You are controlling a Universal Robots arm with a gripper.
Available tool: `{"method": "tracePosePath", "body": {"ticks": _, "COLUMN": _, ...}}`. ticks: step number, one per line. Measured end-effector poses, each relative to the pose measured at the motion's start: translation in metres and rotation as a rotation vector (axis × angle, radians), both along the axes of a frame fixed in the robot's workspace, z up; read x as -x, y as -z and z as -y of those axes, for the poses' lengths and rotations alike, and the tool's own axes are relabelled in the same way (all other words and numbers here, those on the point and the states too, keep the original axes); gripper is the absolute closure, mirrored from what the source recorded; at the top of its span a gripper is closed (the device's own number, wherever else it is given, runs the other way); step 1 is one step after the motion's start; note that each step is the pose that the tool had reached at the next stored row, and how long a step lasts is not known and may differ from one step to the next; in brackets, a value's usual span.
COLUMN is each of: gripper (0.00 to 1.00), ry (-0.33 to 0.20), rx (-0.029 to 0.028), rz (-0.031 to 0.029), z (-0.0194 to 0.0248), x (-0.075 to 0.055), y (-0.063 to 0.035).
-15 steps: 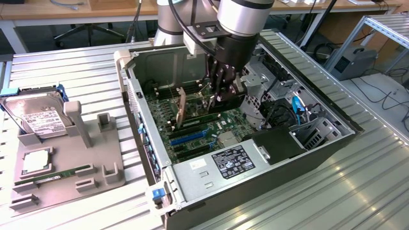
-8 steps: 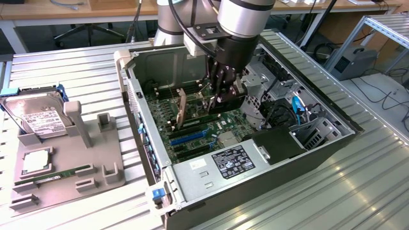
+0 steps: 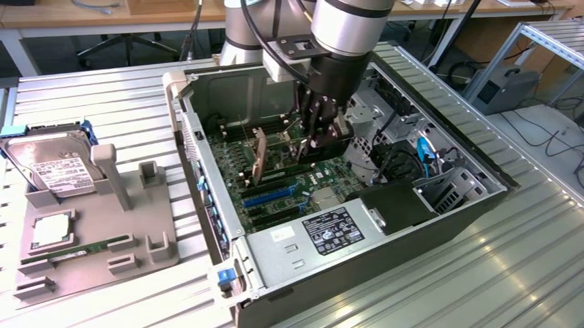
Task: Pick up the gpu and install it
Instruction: 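Insert the gpu into the slot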
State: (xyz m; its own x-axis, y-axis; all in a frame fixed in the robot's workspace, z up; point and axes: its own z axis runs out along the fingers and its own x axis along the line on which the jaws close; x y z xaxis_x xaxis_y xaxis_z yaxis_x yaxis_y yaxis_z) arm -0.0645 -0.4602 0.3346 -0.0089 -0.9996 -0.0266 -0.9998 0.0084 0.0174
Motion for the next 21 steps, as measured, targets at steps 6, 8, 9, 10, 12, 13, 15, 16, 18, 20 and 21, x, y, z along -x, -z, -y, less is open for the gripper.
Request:
{"method": "tracePosePath", "body": {"ticks": 6, "gripper": 0.73, "ry": 0.0, "rx": 0.0, "rz": 0.0, "z": 0.0021, "x": 0.0, "y": 0.0008}}
{"method": "tracePosePath", "body": {"ticks": 8, "gripper": 0.73, "ry": 0.0, "rx": 0.0, "rz": 0.0, "z": 0.0027, "x": 0.0, "y": 0.0011}}
{"method": "tracePosePath", "body": {"ticks": 9, "gripper": 0.73, "ry": 0.0, "rx": 0.0, "rz": 0.0, "z": 0.003, "x": 0.0, "y": 0.0012}}
{"method": "tracePosePath", "body": {"ticks": 10, "gripper": 0.73, "ry": 0.0, "rx": 0.0, "rz": 0.0, "z": 0.0033, "x": 0.0, "y": 0.0013}}
{"method": "tracePosePath", "body": {"ticks": 12, "gripper": 0.73, "ry": 0.0, "rx": 0.0, "rz": 0.0, "z": 0.0038, "x": 0.0, "y": 0.0016}}
{"method": "tracePosePath", "body": {"ticks": 13, "gripper": 0.73, "ry": 0.0, "rx": 0.0, "rz": 0.0, "z": 0.0039, "x": 0.0, "y": 0.0016}}
{"method": "tracePosePath", "body": {"ticks": 15, "gripper": 0.73, "ry": 0.0, "rx": 0.0001, "rz": 0.0, "z": 0.0045, "x": 0.0, "y": 0.0018}}
{"method": "tracePosePath", "body": {"ticks": 16, "gripper": 0.73, "ry": 0.0, "rx": 0.0, "rz": 0.0, "z": 0.0047, "x": 0.0, "y": 0.0019}}
{"method": "tracePosePath", "body": {"ticks": 18, "gripper": 0.73, "ry": 0.0, "rx": 0.0001, "rz": 0.0, "z": 0.0052, "x": 0.0, "y": 0.0021}}
{"method": "tracePosePath", "body": {"ticks": 20, "gripper": 0.73, "ry": 0.0, "rx": 0.0001, "rz": 0.0, "z": 0.0056, "x": 0.0, "y": 0.0023}}
{"method": "tracePosePath", "body": {"ticks": 21, "gripper": 0.73, "ry": 0.0, "rx": 0.0001, "rz": 0.0, "z": 0.006, "x": 0.0, "y": 0.0025}}
